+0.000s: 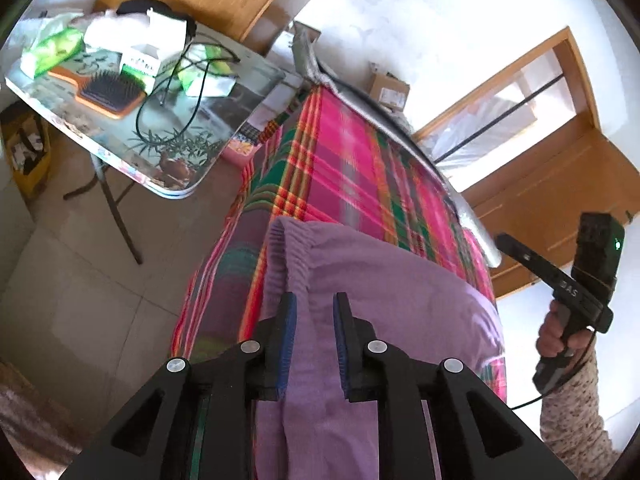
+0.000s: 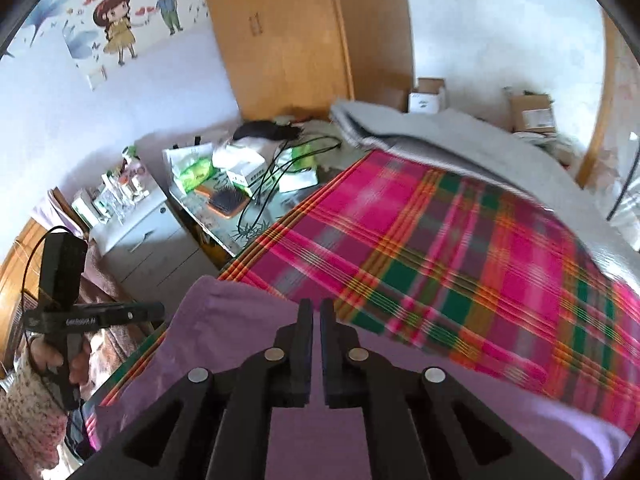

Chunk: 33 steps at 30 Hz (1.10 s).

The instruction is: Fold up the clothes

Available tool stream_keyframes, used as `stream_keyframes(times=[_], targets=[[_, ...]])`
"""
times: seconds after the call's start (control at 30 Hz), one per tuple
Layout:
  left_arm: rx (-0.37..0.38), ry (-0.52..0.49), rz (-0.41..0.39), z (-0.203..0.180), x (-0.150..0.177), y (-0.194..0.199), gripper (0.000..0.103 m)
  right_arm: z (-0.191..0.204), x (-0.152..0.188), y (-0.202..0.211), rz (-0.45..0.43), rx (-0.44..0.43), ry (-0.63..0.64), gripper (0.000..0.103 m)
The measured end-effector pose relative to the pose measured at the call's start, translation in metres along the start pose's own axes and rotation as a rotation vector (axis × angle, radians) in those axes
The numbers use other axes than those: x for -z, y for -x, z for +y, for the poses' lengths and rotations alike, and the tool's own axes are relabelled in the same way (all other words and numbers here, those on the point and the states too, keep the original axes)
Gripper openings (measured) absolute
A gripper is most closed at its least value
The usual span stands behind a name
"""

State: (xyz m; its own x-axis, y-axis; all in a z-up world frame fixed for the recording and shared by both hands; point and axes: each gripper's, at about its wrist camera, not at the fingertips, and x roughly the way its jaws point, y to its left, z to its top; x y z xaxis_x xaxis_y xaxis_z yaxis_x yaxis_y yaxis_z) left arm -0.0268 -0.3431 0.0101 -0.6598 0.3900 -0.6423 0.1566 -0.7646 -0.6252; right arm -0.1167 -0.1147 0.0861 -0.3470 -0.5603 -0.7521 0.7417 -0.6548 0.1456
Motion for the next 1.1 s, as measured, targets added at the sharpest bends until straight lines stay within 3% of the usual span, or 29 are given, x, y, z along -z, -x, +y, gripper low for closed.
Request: stream_keyframes(times=[0.13, 0.37, 0.43, 0.57, 0.67, 0.9, 1.03, 1.1], targets=[[0.021, -0.025, -0.003, -0.019, 0.029, 0.028, 0.018, -0.009, 0.031, 0.073, -0.056, 0.063, -0.028, 0.009], [0.057, -0.041, 0.067, -0.033, 0.089, 0.040, 0.021, -0.021, 0.127, 0.171, -0.095, 0.182, -0.072, 0.014], [0.067, -0.042, 0.091, -0.035, 0.104, 0.038, 0.021, -0.030, 0.164, 0.183, -0.077, 0.197, -0.138, 0.017], [0.095, -0.025, 0.124, -0.036, 0.128, 0.029, 0.021, -0.050, 0.237, 0.177, -0.022, 0.319, -0.226, 0.021], [0.063, -0.013, 0.140, -0.034, 0.139, 0.021, 0.021, -0.062, 0.277, 0.164, 0.012, 0.344, -0.315, 0.022], [0.062, 0.037, 0.118, -0.023, 0.146, 0.017, 0.022, -0.094, 0.348, 0.171, -0.020, 0.453, -0.513, 0.023], [0.037, 0.013, 0.110, -0.027, 0.147, 0.014, 0.022, -0.117, 0.386, 0.196, -0.043, 0.622, -0.624, 0.024], [0.025, 0.001, 0.105, -0.029, 0.147, 0.014, 0.022, -0.132, 0.400, 0.208, -0.073, 0.629, -0.705, 0.024]])
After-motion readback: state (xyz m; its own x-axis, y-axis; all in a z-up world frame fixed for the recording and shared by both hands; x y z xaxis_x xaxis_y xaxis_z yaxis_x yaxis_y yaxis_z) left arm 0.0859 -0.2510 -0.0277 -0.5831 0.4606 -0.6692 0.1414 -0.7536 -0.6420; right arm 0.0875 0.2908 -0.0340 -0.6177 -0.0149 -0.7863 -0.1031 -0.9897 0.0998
